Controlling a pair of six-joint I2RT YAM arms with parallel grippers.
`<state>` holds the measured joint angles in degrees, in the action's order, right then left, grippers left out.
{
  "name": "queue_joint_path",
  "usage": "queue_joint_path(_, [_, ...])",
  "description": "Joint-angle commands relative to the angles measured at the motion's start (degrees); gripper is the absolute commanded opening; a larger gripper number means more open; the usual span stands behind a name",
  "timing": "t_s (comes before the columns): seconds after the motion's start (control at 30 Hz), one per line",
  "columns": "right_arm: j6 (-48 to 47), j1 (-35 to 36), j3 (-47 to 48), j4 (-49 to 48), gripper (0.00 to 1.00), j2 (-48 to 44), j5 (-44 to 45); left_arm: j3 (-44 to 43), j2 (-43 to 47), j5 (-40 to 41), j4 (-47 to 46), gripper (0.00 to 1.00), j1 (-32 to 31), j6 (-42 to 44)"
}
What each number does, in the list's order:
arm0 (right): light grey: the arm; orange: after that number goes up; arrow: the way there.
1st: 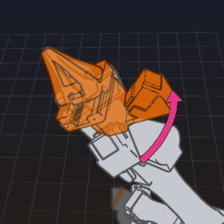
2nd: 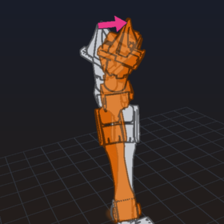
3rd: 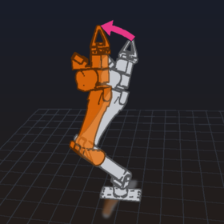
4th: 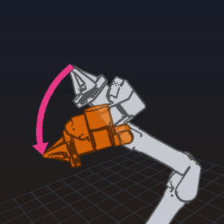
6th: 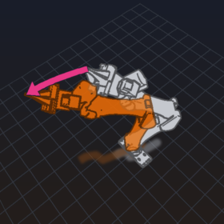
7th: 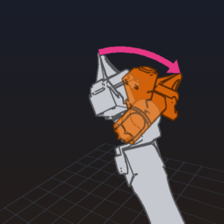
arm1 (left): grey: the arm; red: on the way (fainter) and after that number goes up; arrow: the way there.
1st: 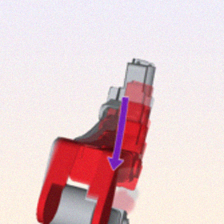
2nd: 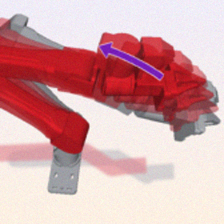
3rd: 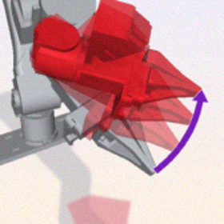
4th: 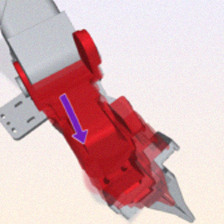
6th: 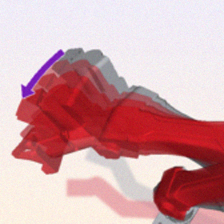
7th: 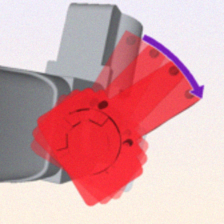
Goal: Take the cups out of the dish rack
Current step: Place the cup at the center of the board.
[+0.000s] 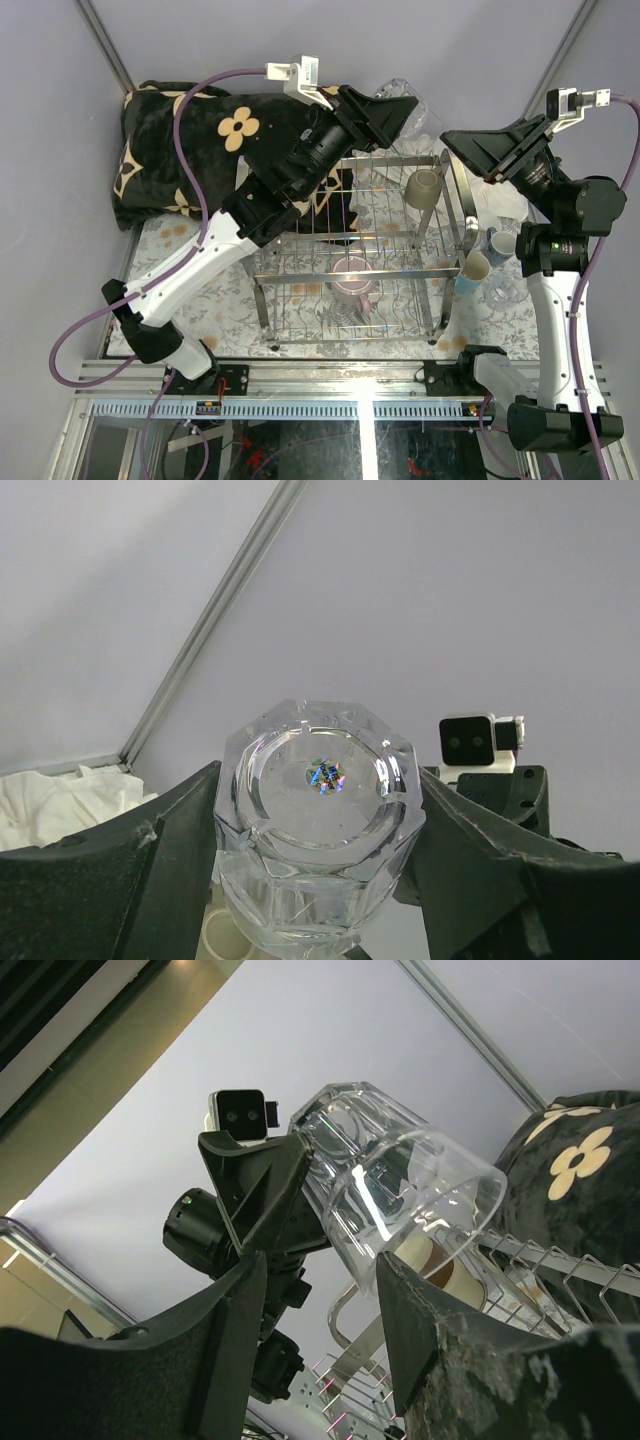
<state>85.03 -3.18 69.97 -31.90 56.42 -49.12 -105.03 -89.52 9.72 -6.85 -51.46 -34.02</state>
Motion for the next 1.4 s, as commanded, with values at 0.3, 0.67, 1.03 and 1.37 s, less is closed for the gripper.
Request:
queue_joint_path(0.3, [0.67, 0.63, -0.97, -3.98, 0.54, -0.36, -1.41, -3.53, -1.96, -4.40, -9.79, 0.08, 0.03, -4.17])
queue_joint_path(0.67, [14.00, 0.63, -4.01, -23.38, 0.51, 2.64, 1.31, 2.68, -1.23, -4.05, -16.82, 0.07, -1.38, -8.87])
queue_joint_path(1.03, [16.95, 0.65, -5.16, -26.87, 0.31, 2.72, 3.37, 3.98, -2.63, -4.63, -19.41, 0.07, -2.73, -10.99])
queue_joint_path(1.37, [15.64, 0.63, -4.29, -24.36, 0.00, 2.36, 4.73, 4.65, 0.26, -3.47, -16.37, 0.49, -2.66, -6.96])
